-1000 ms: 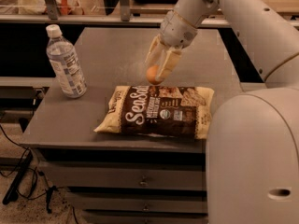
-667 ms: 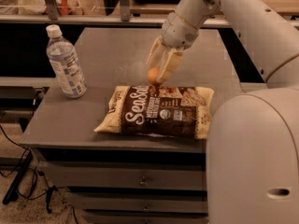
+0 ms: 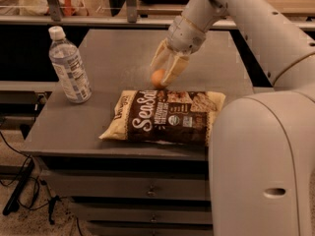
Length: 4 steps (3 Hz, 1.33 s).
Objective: Move orange near brown chip bag
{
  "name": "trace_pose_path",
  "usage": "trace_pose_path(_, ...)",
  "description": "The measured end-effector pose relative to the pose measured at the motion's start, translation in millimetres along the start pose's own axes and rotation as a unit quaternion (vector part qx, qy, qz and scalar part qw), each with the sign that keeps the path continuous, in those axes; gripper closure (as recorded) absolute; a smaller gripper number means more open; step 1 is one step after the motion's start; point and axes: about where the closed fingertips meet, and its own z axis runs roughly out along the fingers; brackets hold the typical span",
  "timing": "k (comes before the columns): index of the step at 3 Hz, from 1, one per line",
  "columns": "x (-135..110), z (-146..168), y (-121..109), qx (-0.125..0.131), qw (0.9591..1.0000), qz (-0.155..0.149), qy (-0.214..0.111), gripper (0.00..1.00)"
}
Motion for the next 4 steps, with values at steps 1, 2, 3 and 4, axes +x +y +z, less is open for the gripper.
trace_pose_path(1, -0.2, 4.1, -5.3, -0.002, 1.0000, -0.006, -0.002, 0.12)
trace_pose_path(2, -1.1, 8.3, -8.7, -0.006, 0.9999, -0.010, -0.004, 0.00)
trace_pose_path(3, -2.7, 11.9, -11.4, -0.010, 0.9998, -0.014, -0.004, 0.00)
trace_pose_path(4, -4.1, 4.0, -13.1, -0.003, 0.9998, -0.016, 0.005, 0.00)
